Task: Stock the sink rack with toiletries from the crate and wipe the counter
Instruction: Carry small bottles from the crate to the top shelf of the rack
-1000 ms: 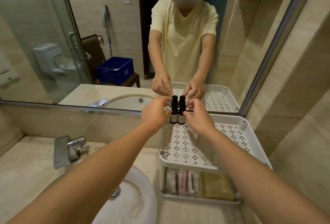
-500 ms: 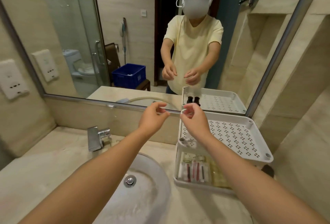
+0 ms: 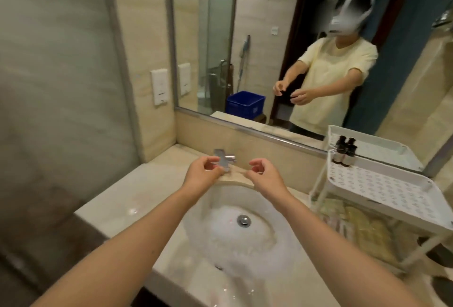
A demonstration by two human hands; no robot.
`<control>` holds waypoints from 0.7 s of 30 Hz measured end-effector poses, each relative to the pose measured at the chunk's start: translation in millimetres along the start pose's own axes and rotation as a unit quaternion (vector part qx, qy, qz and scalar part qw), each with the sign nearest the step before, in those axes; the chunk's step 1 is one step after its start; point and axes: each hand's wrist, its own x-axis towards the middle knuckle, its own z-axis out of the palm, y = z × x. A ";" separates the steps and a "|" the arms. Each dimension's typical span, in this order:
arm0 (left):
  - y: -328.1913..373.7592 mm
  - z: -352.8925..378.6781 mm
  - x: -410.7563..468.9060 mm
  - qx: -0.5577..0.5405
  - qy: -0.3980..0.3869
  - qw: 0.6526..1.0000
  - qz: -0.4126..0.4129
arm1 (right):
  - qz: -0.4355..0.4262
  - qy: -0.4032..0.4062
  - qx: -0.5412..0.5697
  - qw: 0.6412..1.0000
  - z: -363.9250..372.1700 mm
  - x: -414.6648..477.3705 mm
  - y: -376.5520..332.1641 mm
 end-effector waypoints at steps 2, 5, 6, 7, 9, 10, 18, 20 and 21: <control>-8.7 -37.0 -18.7 -0.003 0.017 1.000 -0.012 | 0.001 -0.041 -0.007 0.999 35.4 -13.1 -9.2; -27.0 -91.4 -45.2 -0.003 0.047 0.998 -0.035 | -0.012 -0.094 -0.004 0.996 87.0 -33.3 -25.3; -33.5 -109.0 -53.5 -0.002 0.061 0.997 -0.043 | -0.016 -0.113 -0.002 0.994 103.4 -40.6 -31.3; -39.6 -126.3 -62.0 -0.001 0.074 0.996 -0.050 | -0.020 -0.130 -0.003 0.991 120.0 -47.6 -37.0; -51.4 -159.1 -79.2 0.005 0.104 0.992 -0.065 | -0.033 -0.161 -0.012 0.986 152.2 -62.9 -48.6; -56.3 -175.2 -88.8 0.011 0.120 0.990 -0.071 | -0.041 -0.175 -0.017 0.983 168.1 -70.9 -54.5; -95.6 -301.5 -175.8 0.061 0.250 0.959 -0.119 | -0.114 -0.281 -0.063 0.951 291.0 -136.1 -94.5; -101.3 -328.8 -198.3 0.072 0.282 0.948 -0.132 | -0.134 -0.309 -0.075 0.939 319.1 -153.9 -104.4; -104.8 -341.8 -209.5 0.076 0.298 0.941 -0.140 | -0.147 -0.323 -0.081 0.932 333.1 -162.4 -108.6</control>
